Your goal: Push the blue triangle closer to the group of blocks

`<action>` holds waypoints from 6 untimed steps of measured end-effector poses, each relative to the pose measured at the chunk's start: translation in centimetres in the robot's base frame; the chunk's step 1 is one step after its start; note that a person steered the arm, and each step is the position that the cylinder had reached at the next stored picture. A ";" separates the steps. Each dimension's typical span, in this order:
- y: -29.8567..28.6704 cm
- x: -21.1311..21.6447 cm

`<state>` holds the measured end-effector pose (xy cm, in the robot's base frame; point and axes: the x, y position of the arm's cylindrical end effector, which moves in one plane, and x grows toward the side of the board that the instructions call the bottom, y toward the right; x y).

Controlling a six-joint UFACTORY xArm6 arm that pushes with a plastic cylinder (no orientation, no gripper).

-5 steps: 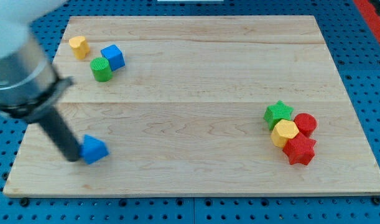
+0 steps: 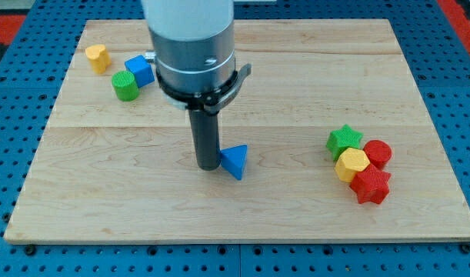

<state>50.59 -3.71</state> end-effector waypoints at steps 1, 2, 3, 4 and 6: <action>3.3 -0.7; 8.4 -0.5; 8.1 2.9; 8.6 5.1; 13.7 5.7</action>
